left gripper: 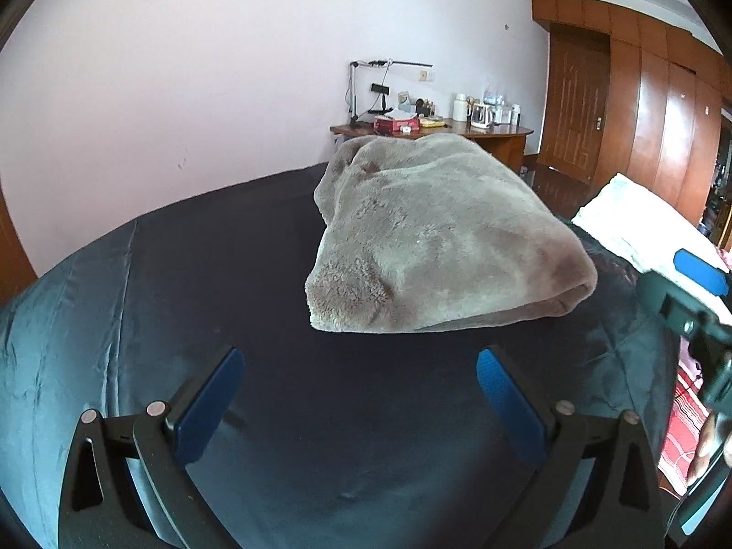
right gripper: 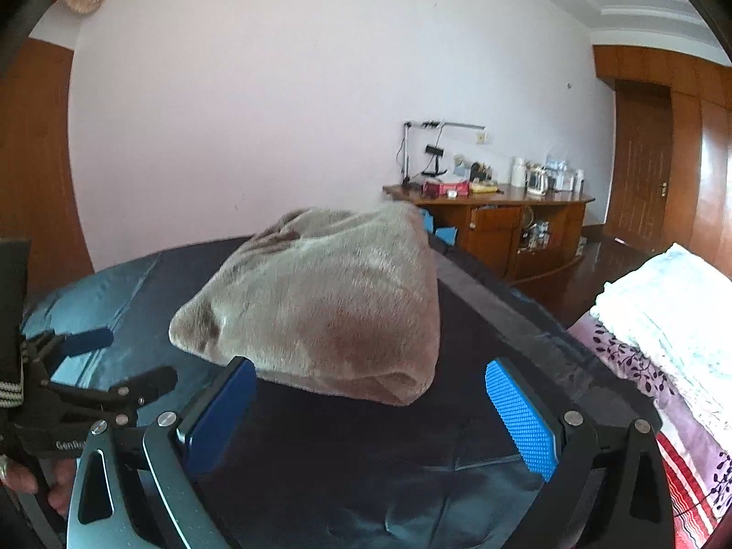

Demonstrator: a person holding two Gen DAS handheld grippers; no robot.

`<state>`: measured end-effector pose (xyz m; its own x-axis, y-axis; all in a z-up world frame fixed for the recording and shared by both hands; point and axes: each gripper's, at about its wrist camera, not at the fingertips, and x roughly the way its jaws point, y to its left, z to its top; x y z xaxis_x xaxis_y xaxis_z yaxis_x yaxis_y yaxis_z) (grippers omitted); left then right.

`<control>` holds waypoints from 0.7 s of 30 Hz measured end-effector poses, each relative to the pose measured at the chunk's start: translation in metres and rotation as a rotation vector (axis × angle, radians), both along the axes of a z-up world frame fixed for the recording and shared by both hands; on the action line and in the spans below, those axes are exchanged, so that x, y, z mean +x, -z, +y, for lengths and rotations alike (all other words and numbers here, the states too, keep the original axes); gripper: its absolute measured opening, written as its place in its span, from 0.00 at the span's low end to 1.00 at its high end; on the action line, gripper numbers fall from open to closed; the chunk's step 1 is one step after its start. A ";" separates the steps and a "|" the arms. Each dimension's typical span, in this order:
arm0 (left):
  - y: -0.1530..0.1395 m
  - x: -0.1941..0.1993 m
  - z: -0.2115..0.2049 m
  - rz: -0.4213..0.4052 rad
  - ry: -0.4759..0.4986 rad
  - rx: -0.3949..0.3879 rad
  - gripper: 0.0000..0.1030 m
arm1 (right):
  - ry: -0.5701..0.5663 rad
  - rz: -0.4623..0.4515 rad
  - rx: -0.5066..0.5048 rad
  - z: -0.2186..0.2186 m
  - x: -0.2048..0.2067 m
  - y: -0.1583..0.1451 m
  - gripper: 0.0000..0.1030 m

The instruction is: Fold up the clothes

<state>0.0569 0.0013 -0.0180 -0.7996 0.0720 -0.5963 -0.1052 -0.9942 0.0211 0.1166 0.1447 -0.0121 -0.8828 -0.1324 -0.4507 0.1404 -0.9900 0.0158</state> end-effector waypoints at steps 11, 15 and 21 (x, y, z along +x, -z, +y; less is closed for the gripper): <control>0.002 0.003 0.000 0.018 -0.012 -0.010 0.99 | 0.005 0.038 0.030 -0.005 0.004 -0.003 0.99; 0.005 0.002 -0.001 0.012 -0.021 -0.011 0.99 | -0.006 0.014 0.024 -0.004 0.002 0.002 0.99; 0.011 0.001 0.000 -0.001 -0.023 -0.019 0.99 | -0.015 -0.002 0.018 -0.005 0.002 0.005 0.99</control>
